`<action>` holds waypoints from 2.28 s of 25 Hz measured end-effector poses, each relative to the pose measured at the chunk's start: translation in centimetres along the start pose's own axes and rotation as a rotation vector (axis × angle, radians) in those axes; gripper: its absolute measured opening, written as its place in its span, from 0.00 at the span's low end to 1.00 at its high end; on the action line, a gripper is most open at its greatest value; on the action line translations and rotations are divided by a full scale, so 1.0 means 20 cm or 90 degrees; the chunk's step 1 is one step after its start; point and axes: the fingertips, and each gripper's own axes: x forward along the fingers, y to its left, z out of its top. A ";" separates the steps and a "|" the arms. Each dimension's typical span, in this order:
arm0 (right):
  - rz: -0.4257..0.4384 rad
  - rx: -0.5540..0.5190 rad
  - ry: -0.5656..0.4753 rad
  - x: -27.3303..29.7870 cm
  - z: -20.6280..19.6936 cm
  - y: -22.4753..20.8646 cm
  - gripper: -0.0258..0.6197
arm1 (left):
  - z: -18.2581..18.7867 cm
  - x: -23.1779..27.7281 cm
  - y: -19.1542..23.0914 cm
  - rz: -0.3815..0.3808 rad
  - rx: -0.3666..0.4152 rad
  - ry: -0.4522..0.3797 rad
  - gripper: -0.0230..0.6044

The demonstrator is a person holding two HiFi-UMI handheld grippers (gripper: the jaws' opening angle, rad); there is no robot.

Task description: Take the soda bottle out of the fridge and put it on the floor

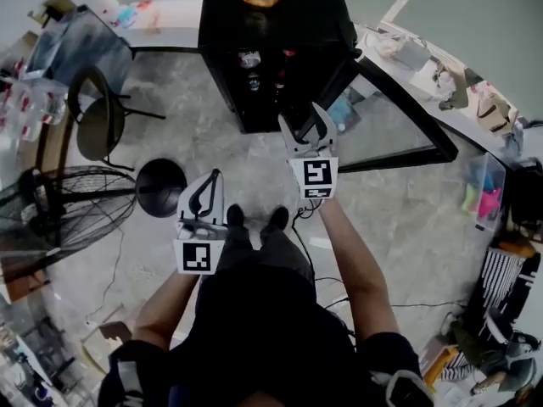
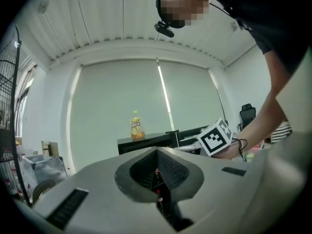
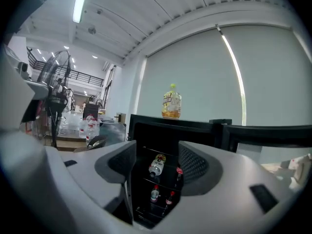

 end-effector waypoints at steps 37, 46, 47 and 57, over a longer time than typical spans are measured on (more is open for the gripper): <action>-0.129 0.068 0.110 1.49 -1.08 -0.55 0.54 | -0.72 0.36 0.25 -0.068 0.037 0.120 0.07; -0.147 0.113 0.119 1.64 -1.19 -0.64 0.54 | -0.79 0.40 0.26 -0.068 0.028 0.124 0.07; -0.146 0.118 0.121 1.66 -1.20 -0.65 0.55 | -0.80 0.41 0.26 -0.068 0.028 0.124 0.07; -0.142 0.112 0.148 1.76 -1.31 -0.69 0.56 | -0.87 0.42 0.26 -0.068 0.021 0.139 0.07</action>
